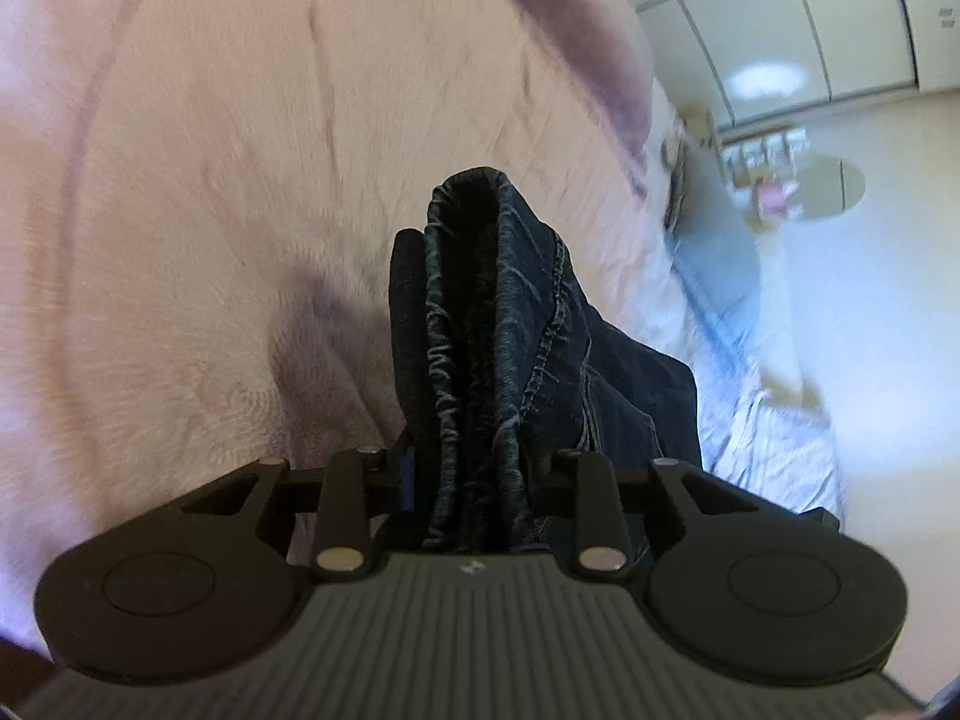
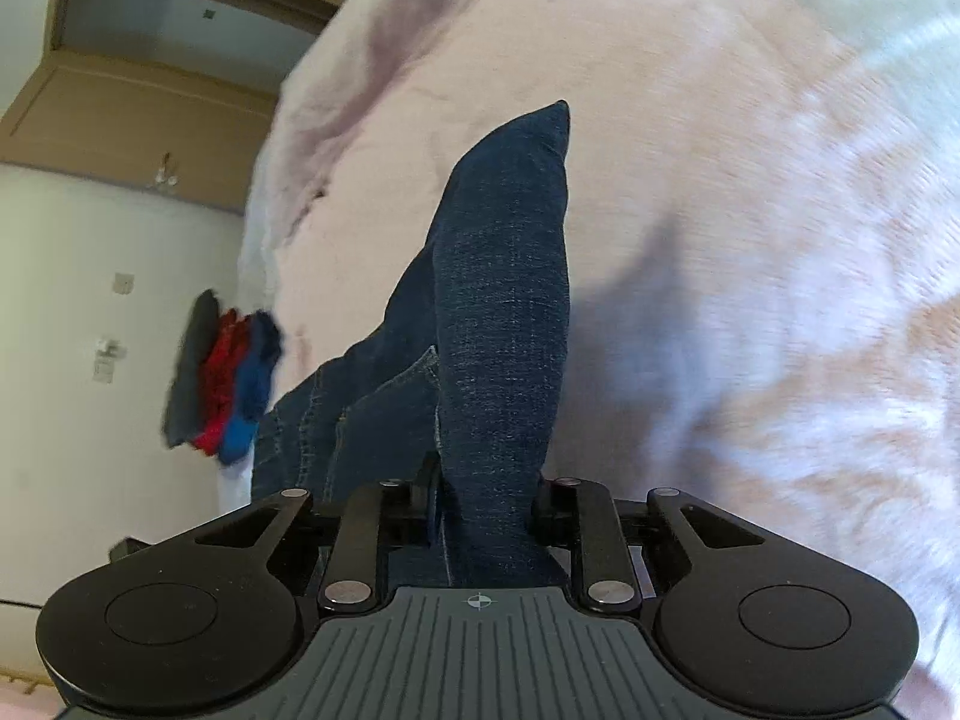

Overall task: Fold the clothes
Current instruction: 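Grasp the folded jeans edge with the left tool while the right tool grasps beside it, then lift the folded jeans with both tools and carry them onto the clothes stack, then lower the jeans onto the red and blue stack and open both tools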

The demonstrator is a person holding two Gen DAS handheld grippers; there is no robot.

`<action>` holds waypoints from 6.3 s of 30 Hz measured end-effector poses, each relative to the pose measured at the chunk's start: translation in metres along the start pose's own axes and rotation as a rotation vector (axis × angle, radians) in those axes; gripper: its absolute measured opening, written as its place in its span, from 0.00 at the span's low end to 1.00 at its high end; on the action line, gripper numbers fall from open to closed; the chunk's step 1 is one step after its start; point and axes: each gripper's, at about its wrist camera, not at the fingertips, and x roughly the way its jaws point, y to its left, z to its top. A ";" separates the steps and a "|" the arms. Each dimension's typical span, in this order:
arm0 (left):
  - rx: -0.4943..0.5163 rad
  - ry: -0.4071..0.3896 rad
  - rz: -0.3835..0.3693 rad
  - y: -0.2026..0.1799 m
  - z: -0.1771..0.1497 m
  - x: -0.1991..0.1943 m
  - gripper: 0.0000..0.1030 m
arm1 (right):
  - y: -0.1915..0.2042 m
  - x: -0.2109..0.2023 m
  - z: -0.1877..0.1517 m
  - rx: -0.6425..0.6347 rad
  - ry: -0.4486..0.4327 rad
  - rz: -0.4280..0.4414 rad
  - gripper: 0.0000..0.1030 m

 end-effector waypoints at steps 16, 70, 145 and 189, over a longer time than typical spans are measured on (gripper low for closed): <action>-0.035 -0.281 0.020 0.048 0.124 -0.233 0.24 | 0.244 0.137 0.006 -0.150 0.101 0.171 0.22; 0.198 -0.242 0.256 0.245 0.528 -0.373 0.41 | 0.506 0.493 0.010 -0.349 -0.093 -0.193 0.49; 0.616 -0.296 0.561 0.175 0.449 -0.333 0.10 | 0.584 0.545 -0.109 -0.907 -0.176 -0.368 0.49; 0.549 -0.234 0.618 0.174 0.405 -0.341 0.11 | 0.546 0.522 -0.136 -0.852 0.000 -0.491 0.49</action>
